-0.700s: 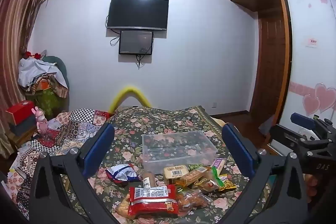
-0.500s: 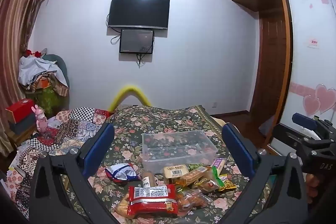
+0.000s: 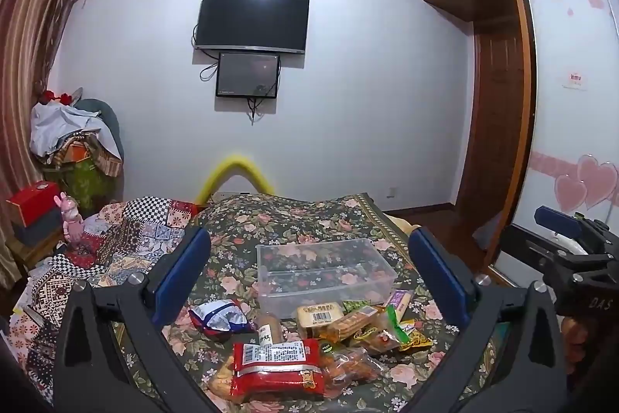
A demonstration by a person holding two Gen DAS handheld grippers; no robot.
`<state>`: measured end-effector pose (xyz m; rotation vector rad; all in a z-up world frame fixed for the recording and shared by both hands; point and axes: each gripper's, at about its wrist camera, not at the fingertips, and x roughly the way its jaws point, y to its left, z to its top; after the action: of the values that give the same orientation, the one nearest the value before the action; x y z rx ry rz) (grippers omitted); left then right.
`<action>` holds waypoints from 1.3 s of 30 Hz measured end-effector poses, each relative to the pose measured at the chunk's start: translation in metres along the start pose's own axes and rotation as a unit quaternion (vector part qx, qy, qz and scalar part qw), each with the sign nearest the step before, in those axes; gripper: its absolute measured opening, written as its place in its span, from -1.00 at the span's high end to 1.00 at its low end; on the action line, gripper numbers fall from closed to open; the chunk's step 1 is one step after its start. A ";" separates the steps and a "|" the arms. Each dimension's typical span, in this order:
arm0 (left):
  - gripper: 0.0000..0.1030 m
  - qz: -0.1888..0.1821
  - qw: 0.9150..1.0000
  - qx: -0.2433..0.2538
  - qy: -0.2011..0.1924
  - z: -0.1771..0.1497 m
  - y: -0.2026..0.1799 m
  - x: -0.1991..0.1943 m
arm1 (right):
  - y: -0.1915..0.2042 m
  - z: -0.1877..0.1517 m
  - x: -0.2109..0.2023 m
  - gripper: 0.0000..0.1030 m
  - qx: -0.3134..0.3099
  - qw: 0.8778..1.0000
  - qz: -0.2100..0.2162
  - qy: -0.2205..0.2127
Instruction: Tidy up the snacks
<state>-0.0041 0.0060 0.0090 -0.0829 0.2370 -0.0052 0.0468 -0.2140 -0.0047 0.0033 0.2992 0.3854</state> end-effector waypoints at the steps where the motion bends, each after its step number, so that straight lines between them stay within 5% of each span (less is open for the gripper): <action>1: -1.00 -0.001 1.000 -0.001 0.000 0.000 0.000 0.000 | 0.000 0.000 0.000 -1.00 0.000 1.000 0.000 0.000; 39: -1.00 -0.011 1.000 0.000 -0.004 -0.006 -0.007 0.000 | 0.004 0.003 -0.007 -1.00 -0.001 1.000 0.001 -0.008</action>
<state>-0.0053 -0.0019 0.0039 -0.0855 0.2273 -0.0270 0.0402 -0.2126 0.0000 0.0047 0.2831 0.3884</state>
